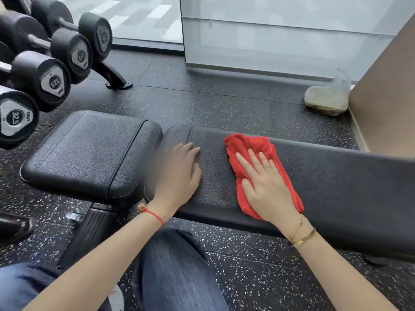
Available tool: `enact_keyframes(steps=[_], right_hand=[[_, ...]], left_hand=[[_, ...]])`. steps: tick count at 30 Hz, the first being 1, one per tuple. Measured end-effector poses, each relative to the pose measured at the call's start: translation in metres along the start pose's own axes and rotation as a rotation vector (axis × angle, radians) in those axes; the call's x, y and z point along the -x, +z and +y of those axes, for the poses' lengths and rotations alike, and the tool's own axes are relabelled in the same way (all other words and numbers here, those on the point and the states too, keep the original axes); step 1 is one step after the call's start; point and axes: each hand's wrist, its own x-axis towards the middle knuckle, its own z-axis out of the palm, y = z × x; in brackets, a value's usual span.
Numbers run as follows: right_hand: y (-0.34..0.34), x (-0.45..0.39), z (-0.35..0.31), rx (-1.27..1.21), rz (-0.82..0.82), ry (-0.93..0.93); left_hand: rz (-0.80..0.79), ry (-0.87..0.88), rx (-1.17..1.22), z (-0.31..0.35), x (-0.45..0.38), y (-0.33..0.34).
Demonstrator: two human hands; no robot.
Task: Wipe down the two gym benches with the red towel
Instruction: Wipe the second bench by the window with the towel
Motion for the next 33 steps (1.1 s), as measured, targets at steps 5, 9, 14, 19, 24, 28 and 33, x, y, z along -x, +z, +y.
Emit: enact_keyframes(steps=[5, 9, 14, 19, 24, 28, 33], right_hand=[[0.001, -0.04, 0.001, 0.048, 0.005, 0.16], [0.01, -0.067, -0.032, 0.051, 0.009, 0.141], [0.016, -0.052, -0.049, 0.023, 0.029, 0.02], [0.018, -0.02, -0.056, 0.032, 0.002, -0.028], [0.018, -0.049, -0.07, -0.008, -0.023, 0.036], [0.025, -0.081, -0.093, -0.031, -0.037, 0.001], [0.027, -0.104, -0.112, -0.03, -0.07, -0.149]], left_hand=[[-0.043, -0.001, -0.01, 0.001, 0.003, -0.003], [-0.056, 0.001, -0.013, 0.0, 0.003, -0.003], [-0.03, 0.004, -0.014, -0.003, 0.001, 0.004], [0.004, 0.009, 0.022, -0.006, 0.0, 0.005], [0.082, 0.017, 0.21, -0.023, -0.005, -0.012], [0.2, -0.011, 0.026, -0.098, -0.002, -0.043], [0.163, -0.159, -0.067, -0.164, 0.004, -0.059]])
